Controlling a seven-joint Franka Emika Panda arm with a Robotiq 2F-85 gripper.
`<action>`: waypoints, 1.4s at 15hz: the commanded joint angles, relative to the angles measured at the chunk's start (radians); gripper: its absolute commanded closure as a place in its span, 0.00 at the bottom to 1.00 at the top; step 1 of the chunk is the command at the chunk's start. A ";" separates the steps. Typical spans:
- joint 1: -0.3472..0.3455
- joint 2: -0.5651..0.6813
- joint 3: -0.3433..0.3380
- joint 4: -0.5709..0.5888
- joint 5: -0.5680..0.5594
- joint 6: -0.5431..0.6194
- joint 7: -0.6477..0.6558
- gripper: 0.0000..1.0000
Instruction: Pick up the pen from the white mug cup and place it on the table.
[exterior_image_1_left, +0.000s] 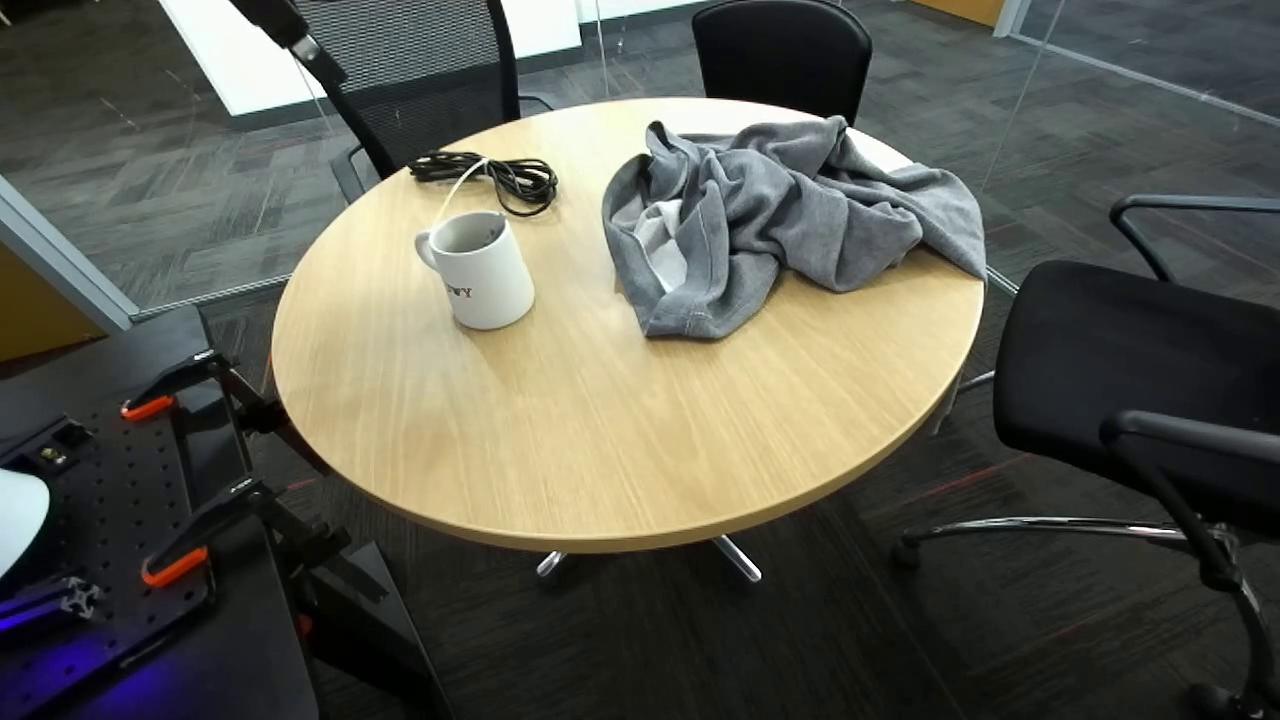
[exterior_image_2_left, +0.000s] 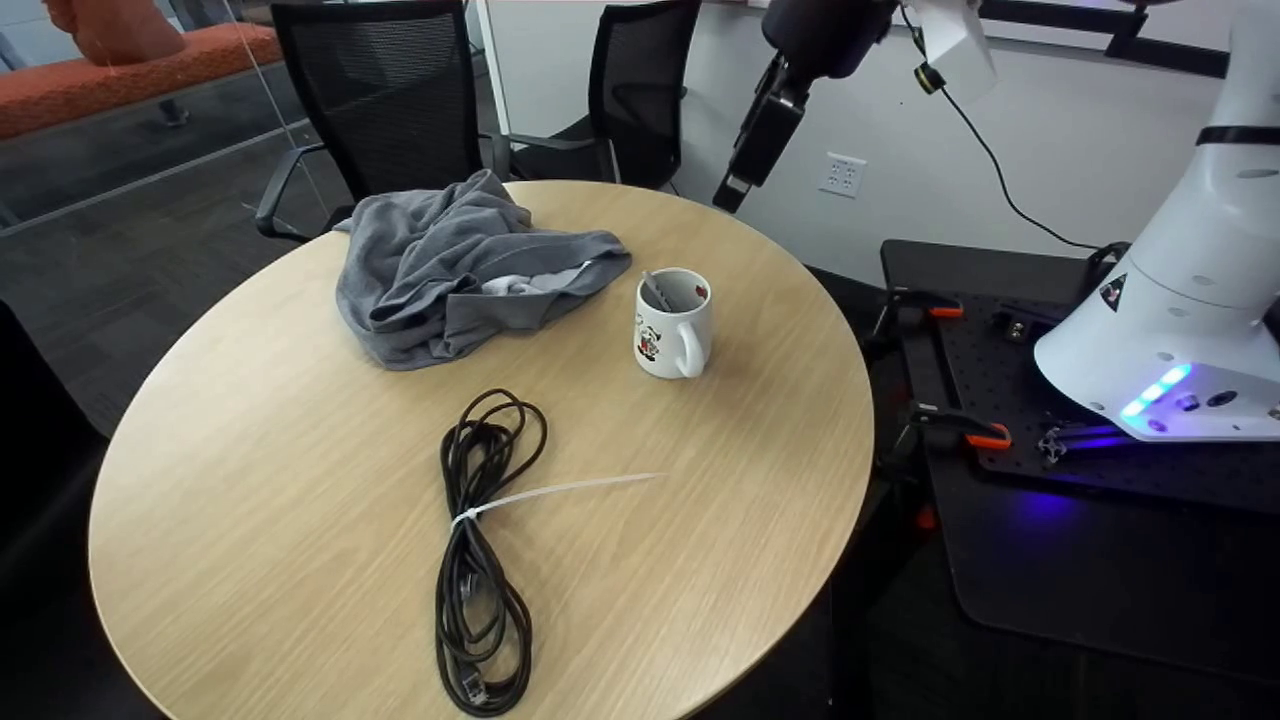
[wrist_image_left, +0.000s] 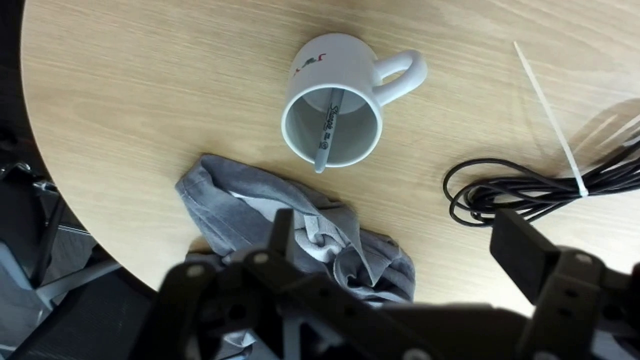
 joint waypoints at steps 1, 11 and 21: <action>-0.061 0.073 0.045 0.000 -0.014 0.072 0.084 0.00; -0.129 0.304 0.025 0.032 -0.037 0.224 0.084 0.00; -0.150 0.347 0.024 0.064 -0.066 0.204 0.093 0.00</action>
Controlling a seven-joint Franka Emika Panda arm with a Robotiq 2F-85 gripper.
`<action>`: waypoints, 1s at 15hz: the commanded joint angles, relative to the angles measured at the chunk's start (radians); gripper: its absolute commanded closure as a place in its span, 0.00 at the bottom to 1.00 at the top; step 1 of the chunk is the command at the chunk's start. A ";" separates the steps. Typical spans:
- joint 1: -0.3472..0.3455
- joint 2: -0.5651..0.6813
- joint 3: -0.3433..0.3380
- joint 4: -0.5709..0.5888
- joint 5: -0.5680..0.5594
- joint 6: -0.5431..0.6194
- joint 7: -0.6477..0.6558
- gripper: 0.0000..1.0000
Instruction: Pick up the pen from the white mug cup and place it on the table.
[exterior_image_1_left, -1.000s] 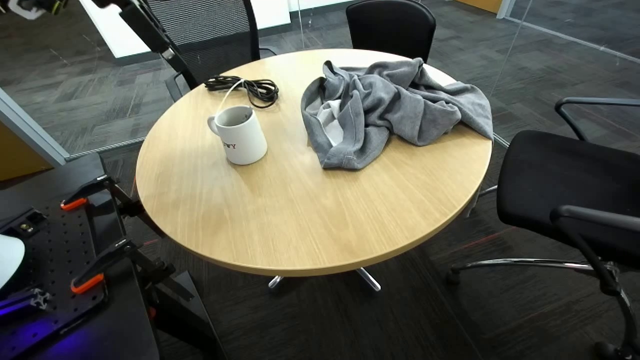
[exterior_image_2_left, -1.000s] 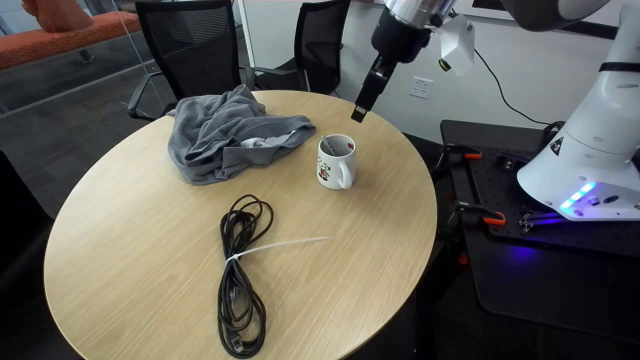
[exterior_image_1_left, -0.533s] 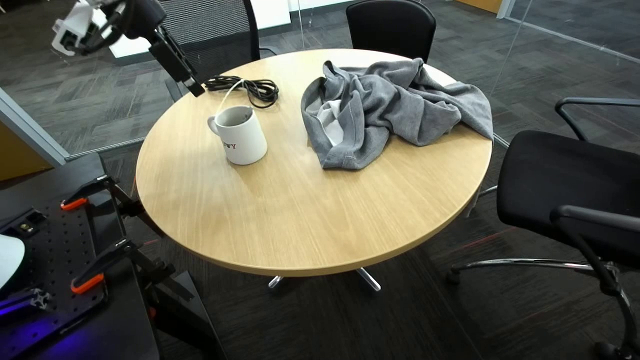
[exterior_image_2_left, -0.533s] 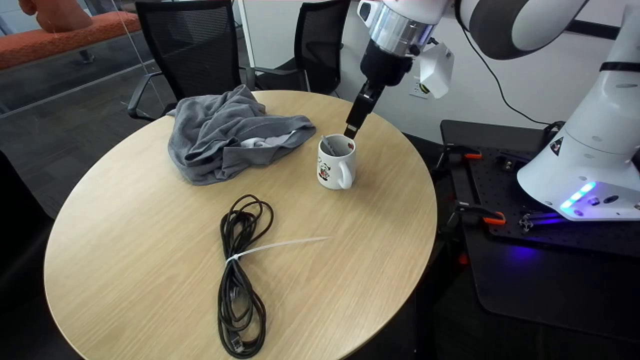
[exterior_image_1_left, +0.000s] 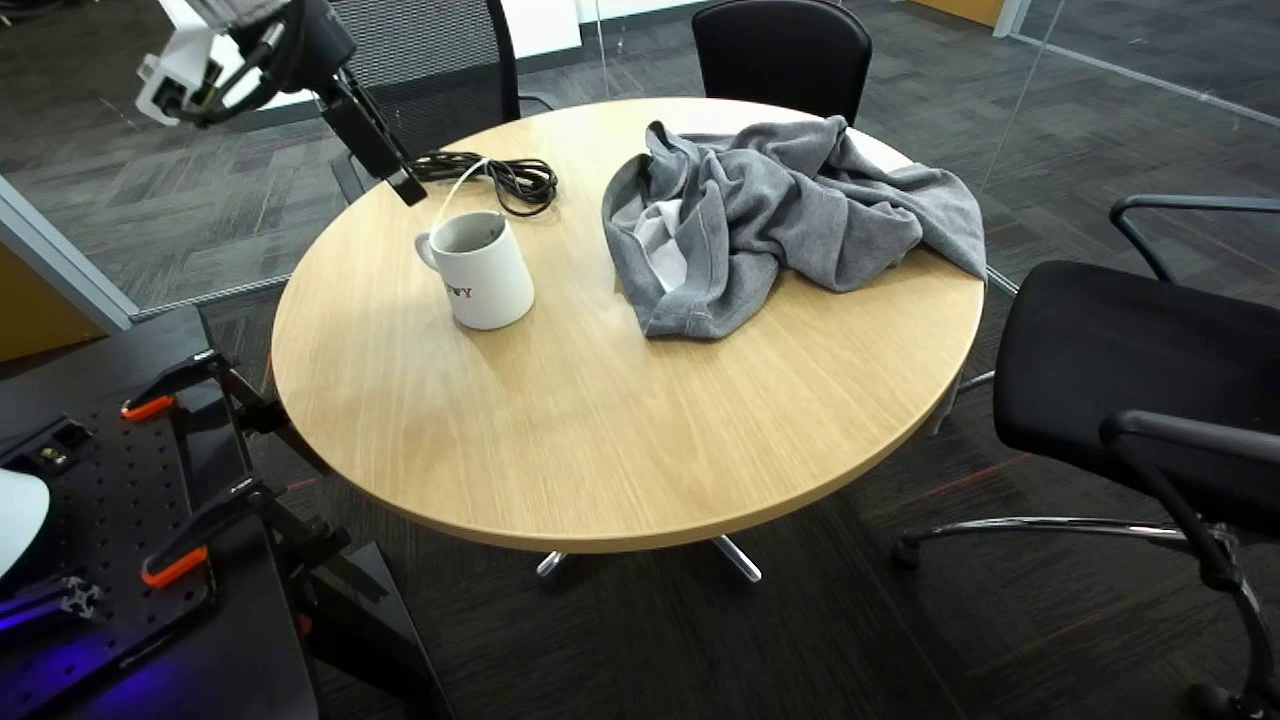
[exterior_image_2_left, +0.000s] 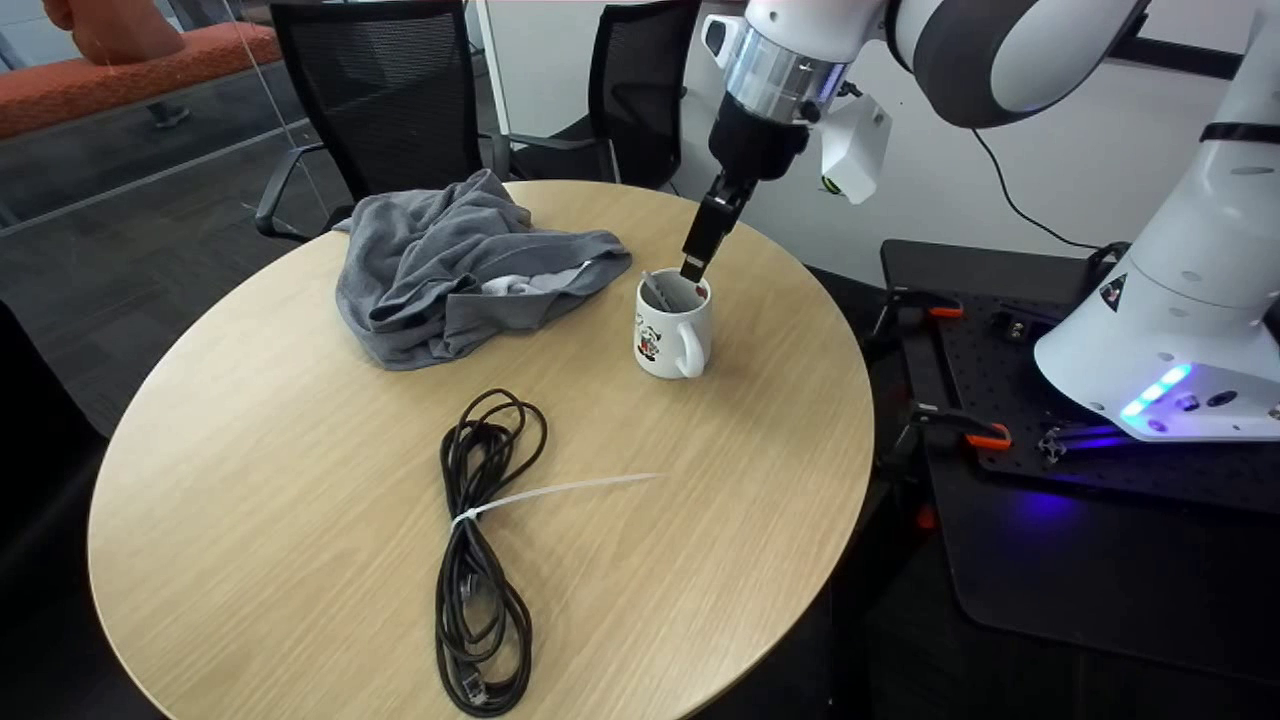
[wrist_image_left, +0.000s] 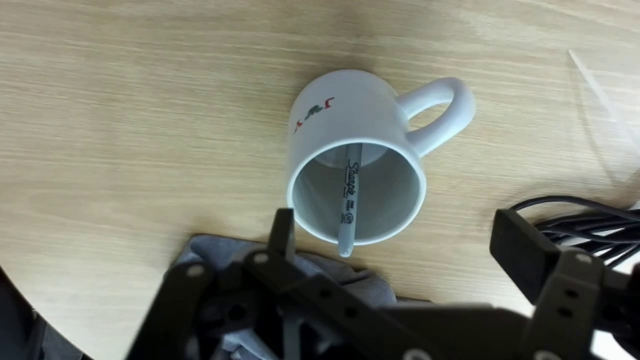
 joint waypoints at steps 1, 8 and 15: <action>-0.001 0.013 0.002 0.023 0.002 -0.017 0.010 0.00; -0.014 0.046 0.001 0.066 -0.022 -0.033 0.027 0.25; -0.020 0.128 -0.014 0.121 -0.012 -0.038 0.029 0.45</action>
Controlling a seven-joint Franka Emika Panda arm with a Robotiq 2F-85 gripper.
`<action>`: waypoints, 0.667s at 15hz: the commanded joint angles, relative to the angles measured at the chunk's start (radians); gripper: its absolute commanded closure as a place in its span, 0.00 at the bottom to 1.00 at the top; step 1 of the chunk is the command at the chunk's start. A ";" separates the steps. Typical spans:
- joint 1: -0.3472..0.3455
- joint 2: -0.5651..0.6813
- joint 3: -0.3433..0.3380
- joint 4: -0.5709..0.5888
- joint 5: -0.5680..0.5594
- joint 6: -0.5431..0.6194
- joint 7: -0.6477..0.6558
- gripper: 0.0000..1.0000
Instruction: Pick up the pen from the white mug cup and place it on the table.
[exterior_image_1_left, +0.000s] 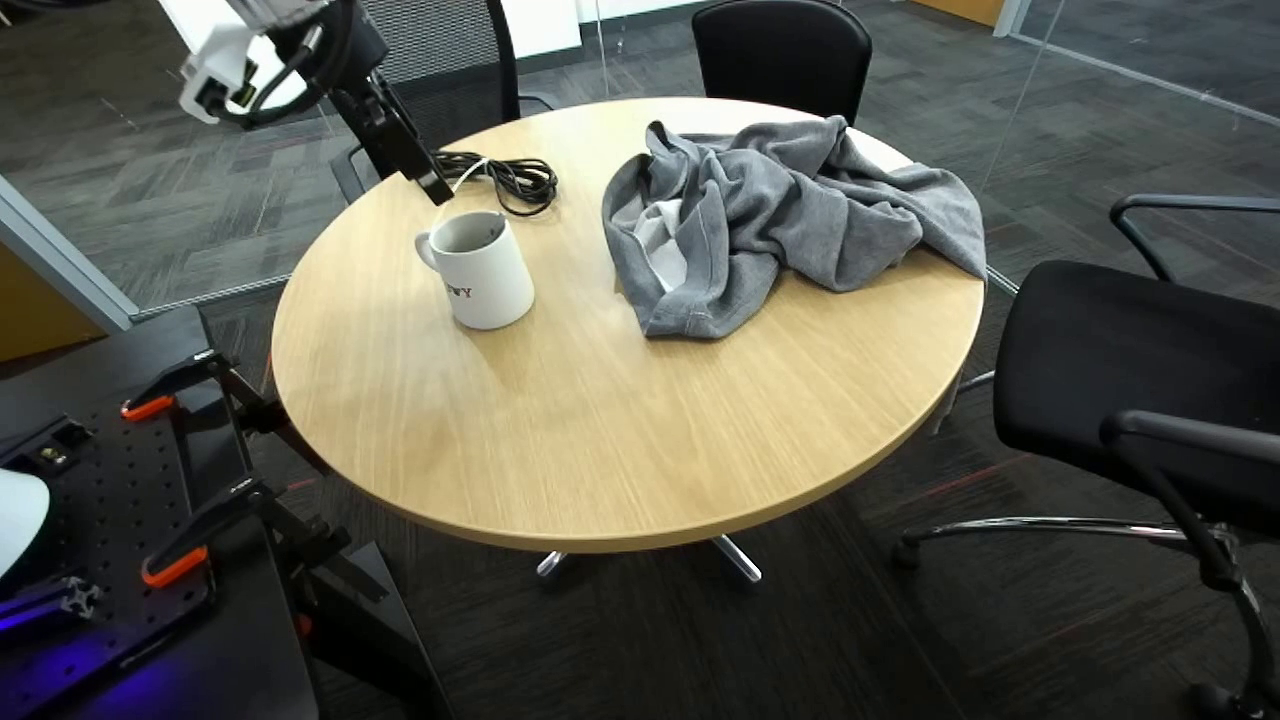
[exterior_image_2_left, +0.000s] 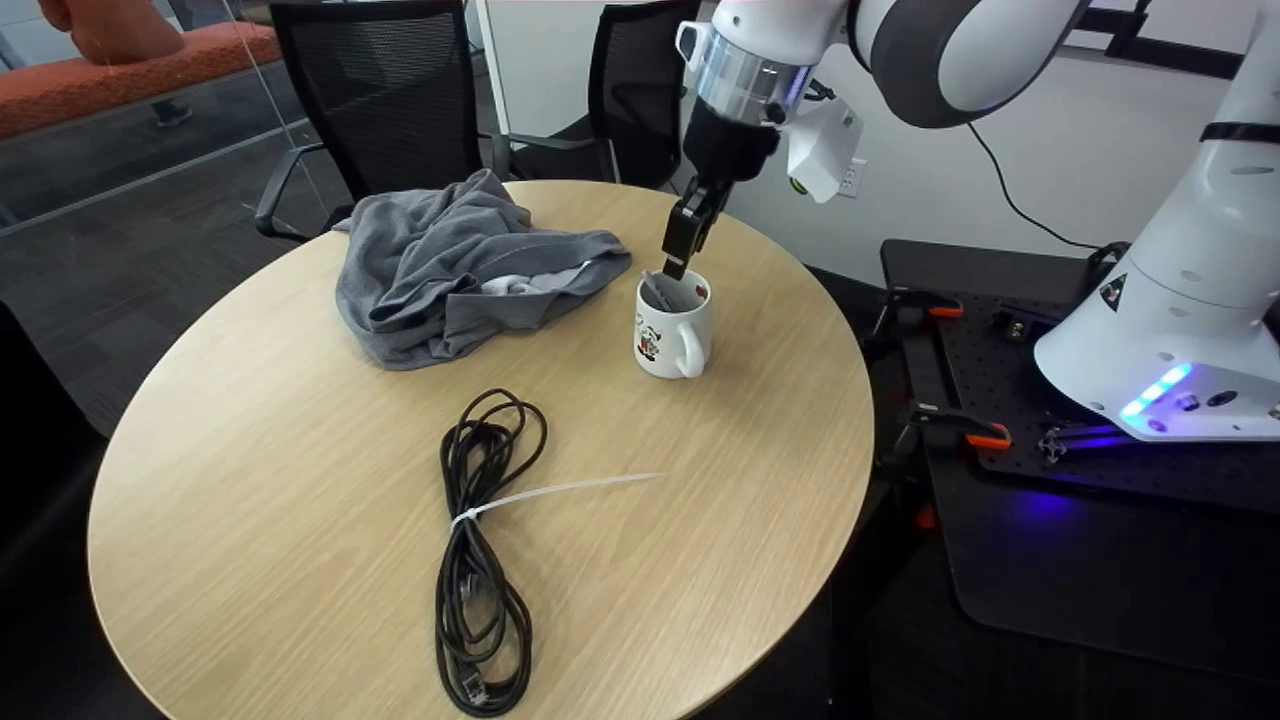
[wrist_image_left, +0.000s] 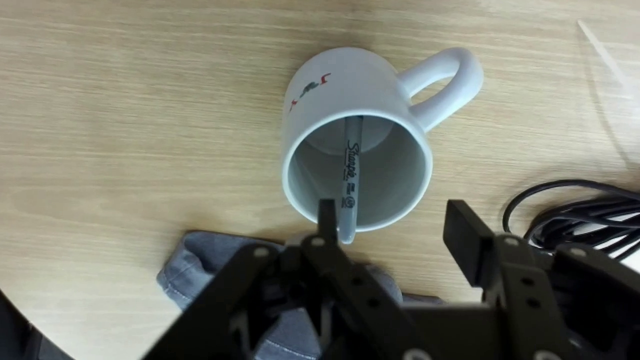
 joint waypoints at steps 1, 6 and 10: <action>-0.011 0.058 -0.008 0.053 -0.018 -0.029 0.035 0.47; -0.006 0.122 -0.024 0.092 -0.016 -0.035 0.041 0.56; 0.001 0.153 -0.036 0.113 -0.020 -0.046 0.059 0.63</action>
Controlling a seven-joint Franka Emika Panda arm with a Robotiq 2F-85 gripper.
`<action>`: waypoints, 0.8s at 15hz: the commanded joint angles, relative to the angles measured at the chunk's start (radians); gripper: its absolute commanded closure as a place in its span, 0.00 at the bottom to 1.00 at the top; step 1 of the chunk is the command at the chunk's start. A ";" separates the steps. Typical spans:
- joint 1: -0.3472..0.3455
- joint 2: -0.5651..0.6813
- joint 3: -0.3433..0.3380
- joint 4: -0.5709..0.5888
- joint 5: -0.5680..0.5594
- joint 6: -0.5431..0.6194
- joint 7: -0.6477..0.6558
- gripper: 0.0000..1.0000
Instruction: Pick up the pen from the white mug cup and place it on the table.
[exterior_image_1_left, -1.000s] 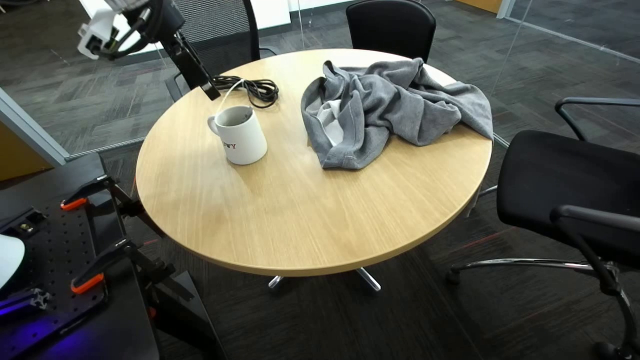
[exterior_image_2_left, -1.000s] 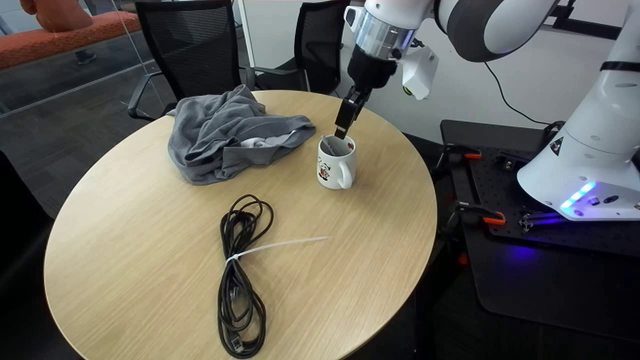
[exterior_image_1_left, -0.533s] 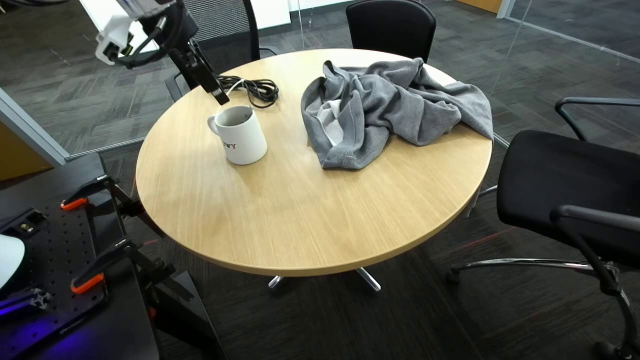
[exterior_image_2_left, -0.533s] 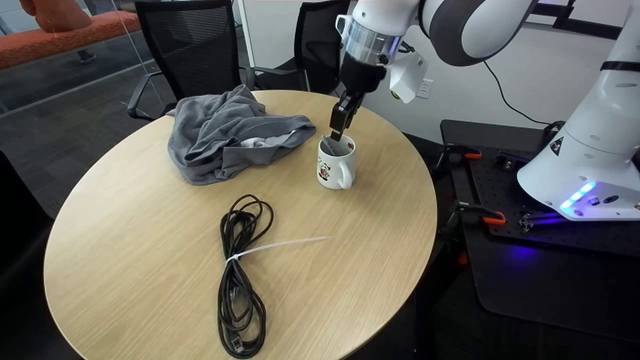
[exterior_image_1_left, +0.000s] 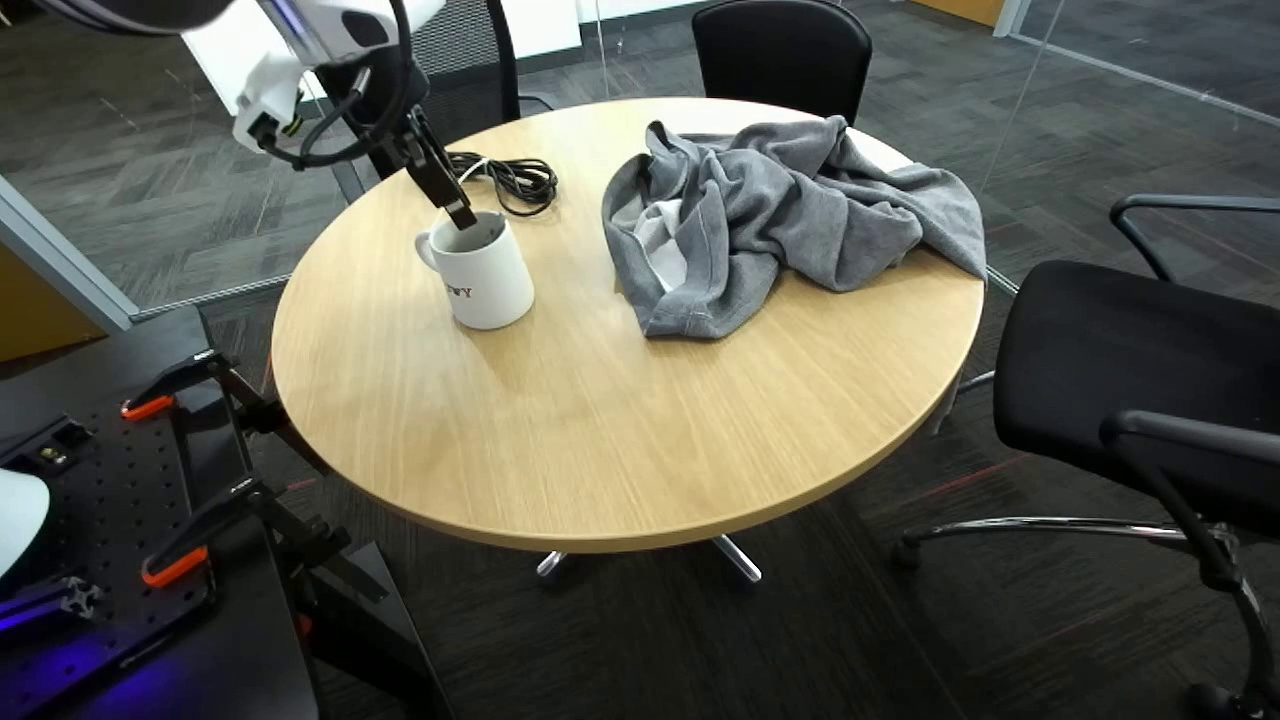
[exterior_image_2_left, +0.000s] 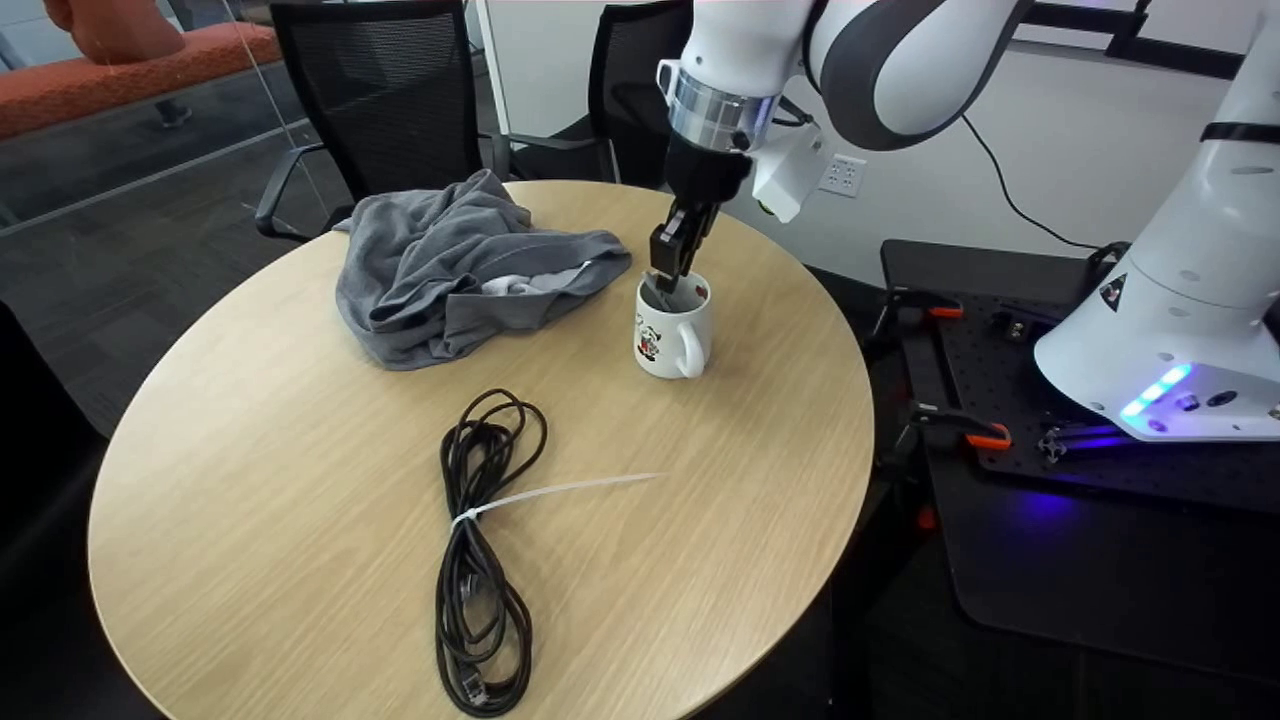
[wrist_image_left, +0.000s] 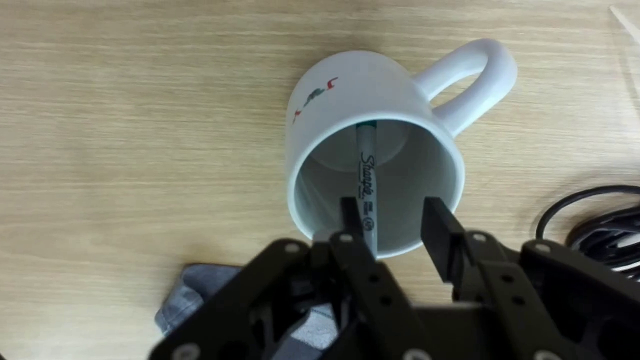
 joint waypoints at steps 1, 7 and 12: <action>0.009 0.028 -0.014 0.040 -0.021 -0.043 0.043 0.65; 0.011 0.048 -0.023 0.051 -0.019 -0.056 0.044 0.65; 0.205 0.071 -0.217 0.067 0.061 -0.064 -0.003 0.66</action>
